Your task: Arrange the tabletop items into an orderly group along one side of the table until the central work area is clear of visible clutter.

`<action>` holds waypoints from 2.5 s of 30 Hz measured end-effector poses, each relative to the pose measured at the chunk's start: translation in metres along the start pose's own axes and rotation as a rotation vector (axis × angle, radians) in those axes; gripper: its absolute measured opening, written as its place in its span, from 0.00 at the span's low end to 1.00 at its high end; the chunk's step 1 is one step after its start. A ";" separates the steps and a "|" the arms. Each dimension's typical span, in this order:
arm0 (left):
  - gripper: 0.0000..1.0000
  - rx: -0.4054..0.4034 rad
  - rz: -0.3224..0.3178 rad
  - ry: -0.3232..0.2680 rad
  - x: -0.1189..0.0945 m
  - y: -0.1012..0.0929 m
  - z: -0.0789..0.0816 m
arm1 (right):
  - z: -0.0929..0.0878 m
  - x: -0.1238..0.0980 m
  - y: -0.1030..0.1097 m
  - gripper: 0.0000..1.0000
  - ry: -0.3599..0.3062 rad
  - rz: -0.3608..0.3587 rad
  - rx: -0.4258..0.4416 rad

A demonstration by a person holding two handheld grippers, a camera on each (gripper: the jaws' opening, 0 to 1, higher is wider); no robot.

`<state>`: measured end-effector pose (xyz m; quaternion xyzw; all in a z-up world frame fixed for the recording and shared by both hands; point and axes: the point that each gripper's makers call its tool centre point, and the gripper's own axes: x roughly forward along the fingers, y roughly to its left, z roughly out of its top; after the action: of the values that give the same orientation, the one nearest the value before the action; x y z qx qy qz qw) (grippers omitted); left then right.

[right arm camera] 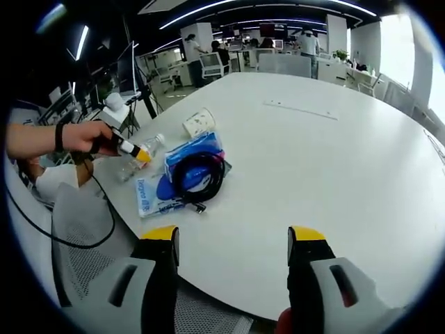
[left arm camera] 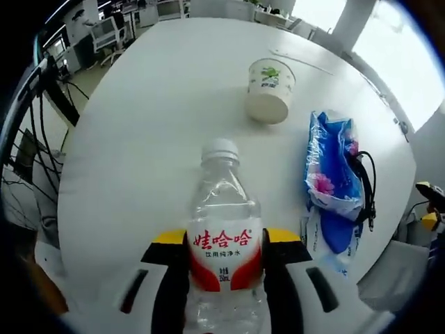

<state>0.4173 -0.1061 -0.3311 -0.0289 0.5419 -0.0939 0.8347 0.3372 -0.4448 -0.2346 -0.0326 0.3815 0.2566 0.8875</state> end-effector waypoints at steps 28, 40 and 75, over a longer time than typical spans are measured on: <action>0.39 -0.019 0.022 -0.173 -0.035 0.012 0.032 | 0.001 0.004 0.003 0.61 -0.004 0.010 -0.007; 0.39 -0.021 0.040 -0.215 -0.046 0.014 0.038 | 0.000 0.002 0.003 0.62 -0.010 0.009 -0.002; 0.39 0.061 0.126 -0.335 -0.058 0.004 0.022 | -0.005 0.001 0.007 0.62 -0.006 0.015 -0.005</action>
<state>0.4145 -0.0926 -0.2701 0.0155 0.3927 -0.0516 0.9181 0.3311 -0.4394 -0.2381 -0.0312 0.3786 0.2641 0.8866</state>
